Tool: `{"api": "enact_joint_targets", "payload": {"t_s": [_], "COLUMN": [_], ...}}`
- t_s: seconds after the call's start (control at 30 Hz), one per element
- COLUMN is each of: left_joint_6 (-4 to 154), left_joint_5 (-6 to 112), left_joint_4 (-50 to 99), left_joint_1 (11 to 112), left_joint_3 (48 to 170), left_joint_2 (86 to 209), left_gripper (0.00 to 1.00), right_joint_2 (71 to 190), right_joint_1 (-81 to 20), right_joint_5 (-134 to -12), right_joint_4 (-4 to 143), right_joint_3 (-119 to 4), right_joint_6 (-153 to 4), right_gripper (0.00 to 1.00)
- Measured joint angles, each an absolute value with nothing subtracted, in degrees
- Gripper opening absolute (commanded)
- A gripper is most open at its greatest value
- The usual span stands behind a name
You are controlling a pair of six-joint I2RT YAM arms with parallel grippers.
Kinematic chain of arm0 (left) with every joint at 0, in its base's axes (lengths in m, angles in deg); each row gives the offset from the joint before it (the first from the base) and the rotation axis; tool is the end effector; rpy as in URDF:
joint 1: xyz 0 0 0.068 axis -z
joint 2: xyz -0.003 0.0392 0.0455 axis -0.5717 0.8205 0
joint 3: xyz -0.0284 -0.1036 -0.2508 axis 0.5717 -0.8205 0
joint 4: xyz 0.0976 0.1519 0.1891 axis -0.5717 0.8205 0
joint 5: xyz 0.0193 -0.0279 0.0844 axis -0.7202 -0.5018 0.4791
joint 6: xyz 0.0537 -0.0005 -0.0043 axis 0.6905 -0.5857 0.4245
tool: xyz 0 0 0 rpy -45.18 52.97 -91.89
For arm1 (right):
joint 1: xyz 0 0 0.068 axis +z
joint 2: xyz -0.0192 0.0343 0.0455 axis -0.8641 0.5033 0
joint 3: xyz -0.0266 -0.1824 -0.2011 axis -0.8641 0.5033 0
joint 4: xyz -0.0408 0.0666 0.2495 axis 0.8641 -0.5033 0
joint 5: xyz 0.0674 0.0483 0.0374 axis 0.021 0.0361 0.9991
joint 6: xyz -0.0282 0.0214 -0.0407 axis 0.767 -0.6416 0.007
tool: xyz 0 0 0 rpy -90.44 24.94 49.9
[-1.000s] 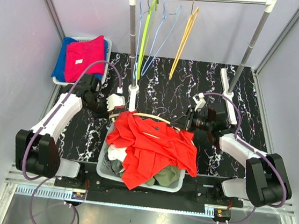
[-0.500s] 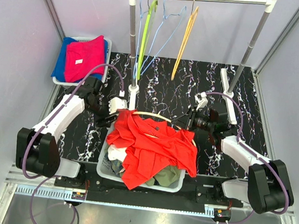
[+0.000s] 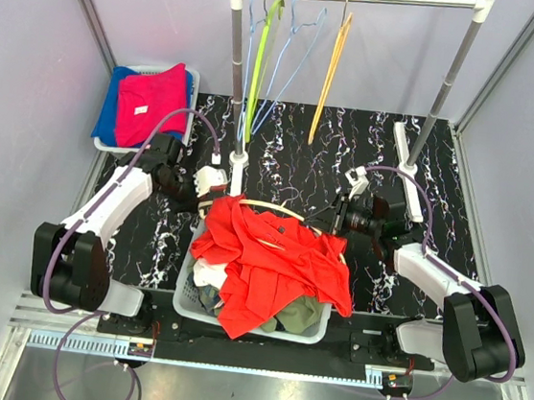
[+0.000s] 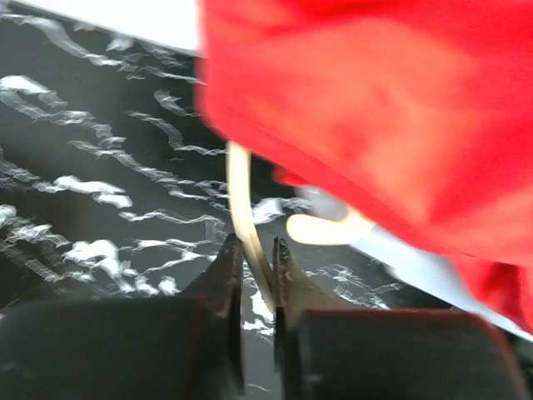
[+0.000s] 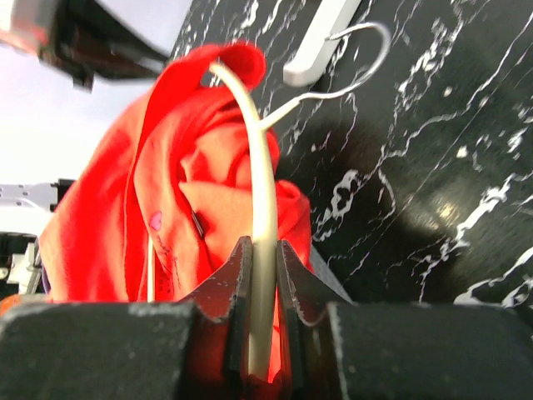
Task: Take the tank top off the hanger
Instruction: Pick up the hanger at the center of the board.
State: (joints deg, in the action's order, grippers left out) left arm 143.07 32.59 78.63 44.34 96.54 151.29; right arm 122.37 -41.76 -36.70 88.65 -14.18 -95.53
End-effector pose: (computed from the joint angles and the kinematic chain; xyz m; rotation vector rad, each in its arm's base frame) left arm 0.2489 -0.0587 0.2458 1.5245 2.1396 -0.4433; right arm 0.2395 0.1036 0.2153 -0.3597 2.0254 1.2562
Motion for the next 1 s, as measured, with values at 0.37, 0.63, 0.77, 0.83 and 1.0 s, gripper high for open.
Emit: {"api": "enact_joint_targets", "payload": {"t_s": [0.37, 0.63, 0.77, 0.83, 1.0], "left_joint_6": [139.0, 136.9, 137.2, 137.3, 137.3], "left_joint_5": [34.8, 36.2, 37.6, 38.7, 41.3], "left_joint_4": [75.7, 74.3, 72.7, 71.7, 69.1], "left_joint_1": [44.5, 45.5, 47.3, 48.6, 52.0], "left_joint_3": [97.0, 98.7, 97.7, 96.3, 92.6], "left_joint_2": [147.0, 134.8, 126.4, 121.7, 113.0], "left_gripper": [0.00, 0.00, 0.00, 0.00, 0.00], "right_joint_2": [120.9, 115.6, 111.1, 108.5, 101.3], "right_joint_1": [-41.3, -41.3, -41.3, -41.2, -41.0], "right_joint_5": [-36.1, -34.5, -34.0, -33.7, -33.6], "right_joint_4": [88.4, 89.5, 89.6, 89.3, 86.4], "right_joint_3": [-13.4, -13.4, -13.4, -13.4, -13.5], "right_joint_6": [-96.0, -97.7, -98.5, -98.5, -98.6], "right_gripper": [0.19, 0.21, 0.20, 0.20, 0.18]}}
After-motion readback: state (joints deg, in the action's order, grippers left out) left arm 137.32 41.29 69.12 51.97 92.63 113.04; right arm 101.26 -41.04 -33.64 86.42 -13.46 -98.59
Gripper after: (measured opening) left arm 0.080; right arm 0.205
